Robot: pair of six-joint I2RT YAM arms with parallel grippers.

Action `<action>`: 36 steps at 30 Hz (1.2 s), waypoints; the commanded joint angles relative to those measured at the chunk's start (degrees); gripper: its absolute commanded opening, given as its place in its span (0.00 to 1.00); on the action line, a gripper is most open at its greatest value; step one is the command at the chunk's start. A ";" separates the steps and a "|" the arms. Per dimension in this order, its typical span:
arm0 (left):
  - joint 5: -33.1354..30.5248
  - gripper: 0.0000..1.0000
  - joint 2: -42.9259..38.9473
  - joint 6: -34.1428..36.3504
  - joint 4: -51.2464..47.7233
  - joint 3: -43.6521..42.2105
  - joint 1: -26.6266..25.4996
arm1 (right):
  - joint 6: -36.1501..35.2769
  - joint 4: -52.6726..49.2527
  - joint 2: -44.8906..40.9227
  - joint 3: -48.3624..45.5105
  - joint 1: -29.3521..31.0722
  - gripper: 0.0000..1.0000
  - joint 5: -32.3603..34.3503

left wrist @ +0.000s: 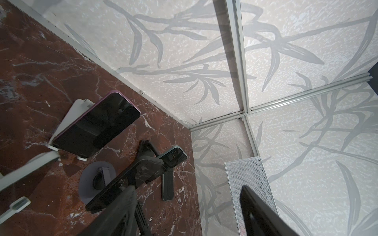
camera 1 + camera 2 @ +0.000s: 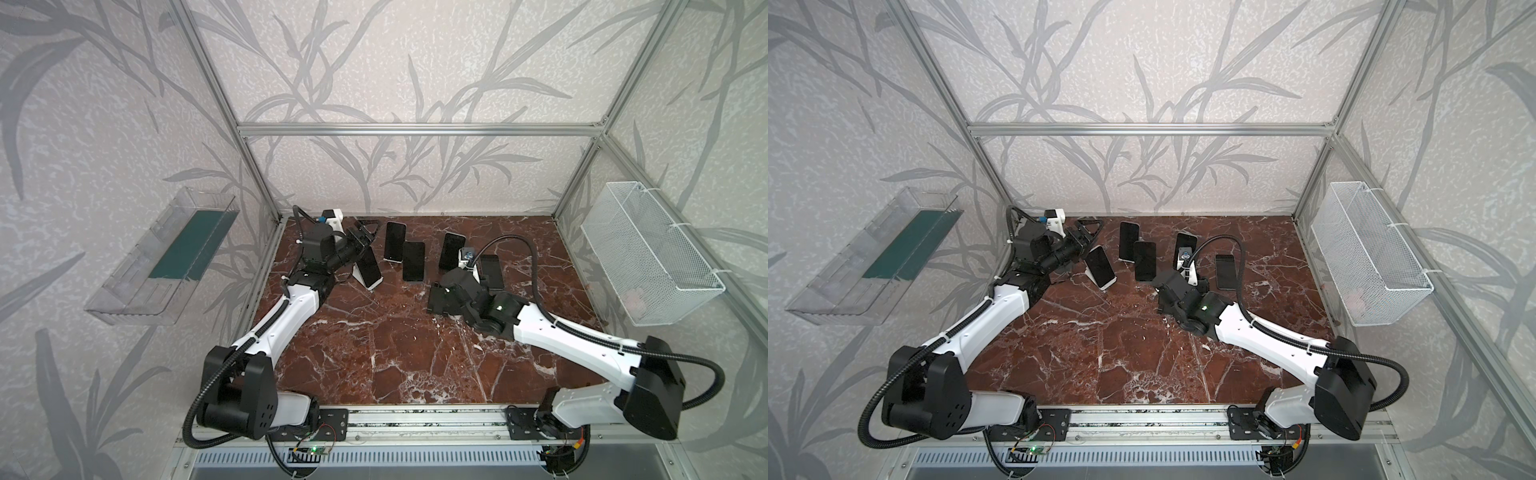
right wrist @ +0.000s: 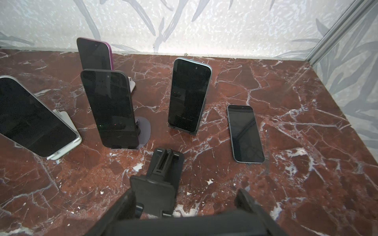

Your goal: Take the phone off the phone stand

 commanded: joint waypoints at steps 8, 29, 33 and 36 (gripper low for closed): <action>1.13 0.80 1.95 4.01 -0.62 1.19 -4.38 | -8.23 -8.02 -18.98 -11.67 -7.16 0.68 -7.02; 1.31 0.80 4.33 4.46 -2.45 2.08 -5.64 | -9.63 -2.13 -6.36 -16.13 -22.90 0.69 -30.46; 1.40 0.80 4.16 4.35 -2.40 2.08 -5.64 | -11.53 -3.02 -2.88 -13.83 -24.02 0.70 -34.46; 1.35 0.80 4.06 4.24 -2.42 2.05 -5.64 | -11.46 -2.58 -0.55 -13.13 -25.16 0.72 -36.24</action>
